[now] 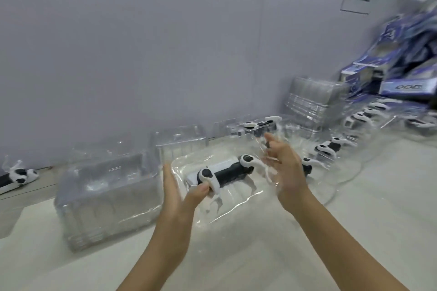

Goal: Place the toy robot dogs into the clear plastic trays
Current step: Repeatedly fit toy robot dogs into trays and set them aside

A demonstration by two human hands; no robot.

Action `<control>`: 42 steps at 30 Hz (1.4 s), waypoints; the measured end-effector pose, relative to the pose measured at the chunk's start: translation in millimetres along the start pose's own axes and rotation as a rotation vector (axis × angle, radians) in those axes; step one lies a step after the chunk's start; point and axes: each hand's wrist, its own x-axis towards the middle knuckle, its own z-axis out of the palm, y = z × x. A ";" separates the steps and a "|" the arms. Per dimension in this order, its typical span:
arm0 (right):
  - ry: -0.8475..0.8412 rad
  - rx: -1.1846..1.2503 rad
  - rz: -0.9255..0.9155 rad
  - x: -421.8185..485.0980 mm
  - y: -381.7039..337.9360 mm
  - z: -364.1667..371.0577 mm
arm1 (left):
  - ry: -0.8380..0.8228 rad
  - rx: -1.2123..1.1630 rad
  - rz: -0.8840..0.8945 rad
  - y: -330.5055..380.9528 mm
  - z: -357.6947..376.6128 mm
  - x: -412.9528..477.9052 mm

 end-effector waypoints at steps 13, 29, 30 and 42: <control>0.576 -0.146 -0.182 131.1 -28.8 -131.4 | -0.496 0.110 -0.251 -24.7 127.1 106.6; 0.930 0.114 -0.210 25.0 41.3 -184.6 | -0.068 -0.364 -0.693 -47.1 217.4 75.0; 0.961 0.158 -0.226 24.3 40.4 -190.3 | -0.050 -0.350 -0.694 -47.6 225.3 80.6; 0.905 0.133 -0.330 36.4 48.0 -194.8 | -0.064 -0.520 -0.717 -59.1 294.7 118.7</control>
